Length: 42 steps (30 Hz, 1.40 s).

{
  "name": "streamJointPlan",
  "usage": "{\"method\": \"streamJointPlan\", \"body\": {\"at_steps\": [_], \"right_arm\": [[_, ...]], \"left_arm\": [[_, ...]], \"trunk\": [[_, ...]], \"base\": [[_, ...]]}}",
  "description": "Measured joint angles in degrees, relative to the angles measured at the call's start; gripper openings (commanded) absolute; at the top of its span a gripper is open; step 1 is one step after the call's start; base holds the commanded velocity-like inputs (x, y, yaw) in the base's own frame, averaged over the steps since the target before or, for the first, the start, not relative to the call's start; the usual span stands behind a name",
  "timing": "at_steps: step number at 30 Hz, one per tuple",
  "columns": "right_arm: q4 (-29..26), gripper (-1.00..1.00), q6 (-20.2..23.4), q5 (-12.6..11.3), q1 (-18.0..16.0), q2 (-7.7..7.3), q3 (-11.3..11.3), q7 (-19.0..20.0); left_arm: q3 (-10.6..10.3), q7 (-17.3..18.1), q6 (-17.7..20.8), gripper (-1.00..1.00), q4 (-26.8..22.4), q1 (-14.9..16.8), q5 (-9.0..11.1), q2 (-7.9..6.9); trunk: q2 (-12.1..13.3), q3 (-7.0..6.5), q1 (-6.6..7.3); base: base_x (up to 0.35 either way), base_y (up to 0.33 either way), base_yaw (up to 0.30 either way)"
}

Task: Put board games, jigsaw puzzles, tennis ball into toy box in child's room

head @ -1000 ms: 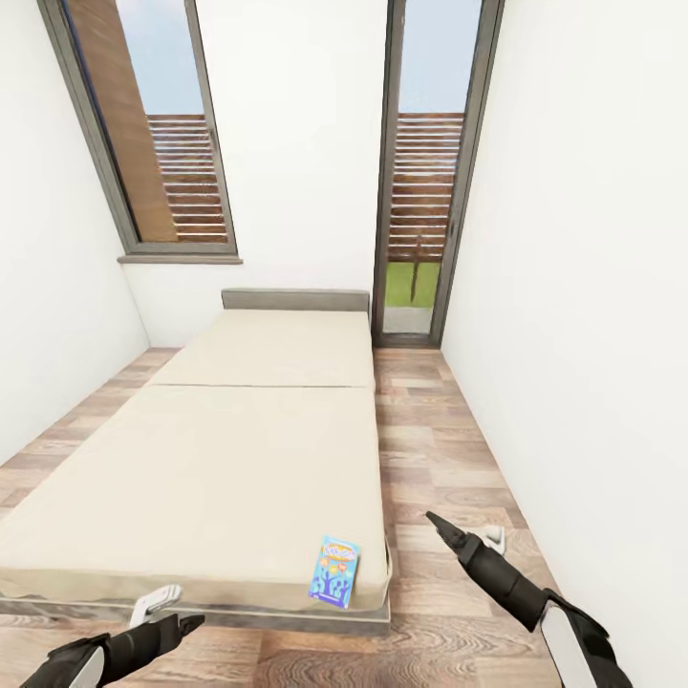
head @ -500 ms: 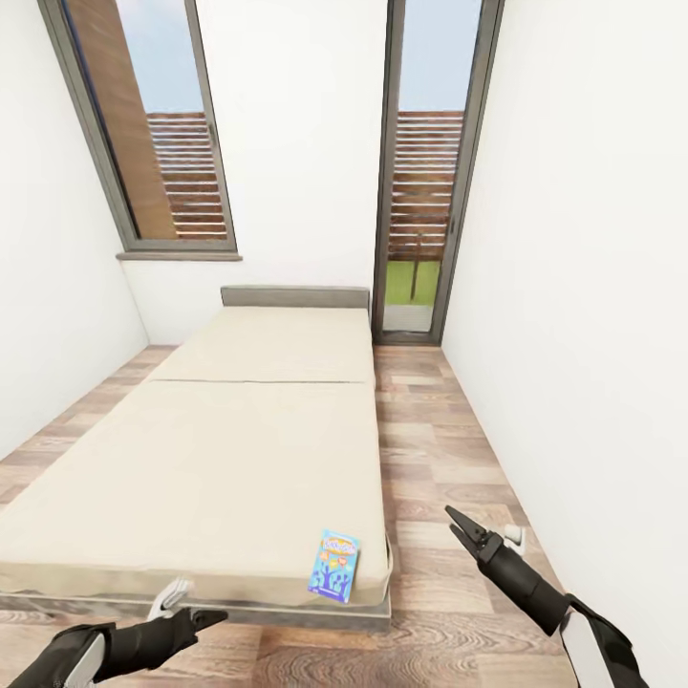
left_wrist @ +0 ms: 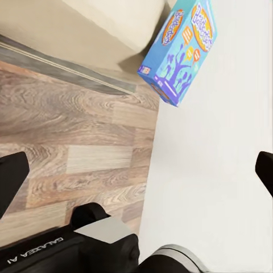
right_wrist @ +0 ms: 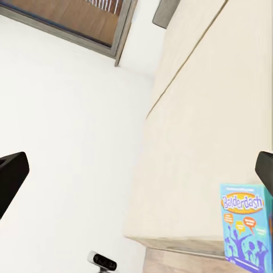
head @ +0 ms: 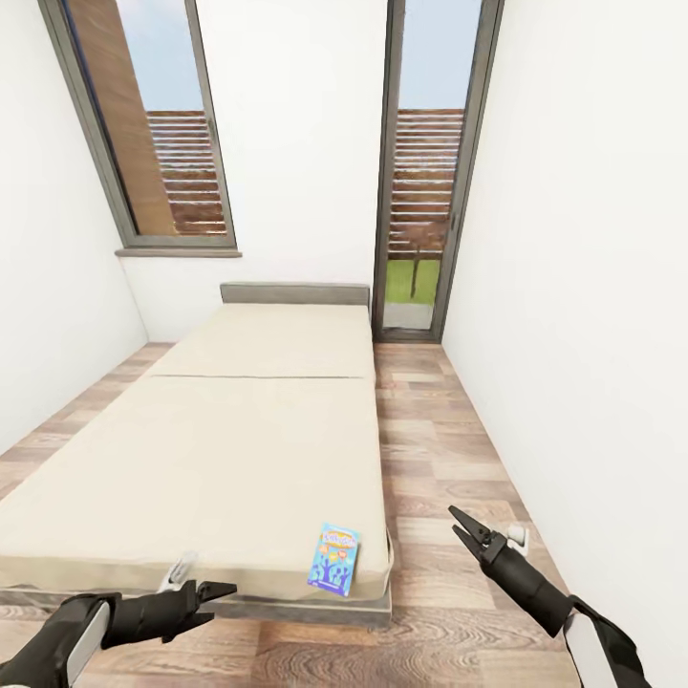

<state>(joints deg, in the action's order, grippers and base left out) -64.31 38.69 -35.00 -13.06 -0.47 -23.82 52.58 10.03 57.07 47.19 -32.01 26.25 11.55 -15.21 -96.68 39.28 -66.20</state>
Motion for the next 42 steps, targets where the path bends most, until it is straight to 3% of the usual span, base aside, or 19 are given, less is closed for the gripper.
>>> {"method": "streamJointPlan", "body": {"at_steps": [10, 42], "right_arm": [[0.0, 1.00, 0.0, 0.0, 0.0, 0.06, -0.1, -0.1], [-0.3, 1.00, 1.4, 1.0, -0.1, 0.42, 0.6, -1.0]], "left_arm": [[0.0, 6.4, 0.2, 1.00, -0.4, 0.1, 0.0, 0.12], [-0.2, 7.5, -6.7, 1.00, 0.0, 0.4, -0.2, 0.51]], "trunk": [[-4.0, 1.80, -2.20], [-16.8, 7.54, -9.23]], "base": [[0.000, 0.000, 0.000], [0.000, 0.000, 0.000]]}}
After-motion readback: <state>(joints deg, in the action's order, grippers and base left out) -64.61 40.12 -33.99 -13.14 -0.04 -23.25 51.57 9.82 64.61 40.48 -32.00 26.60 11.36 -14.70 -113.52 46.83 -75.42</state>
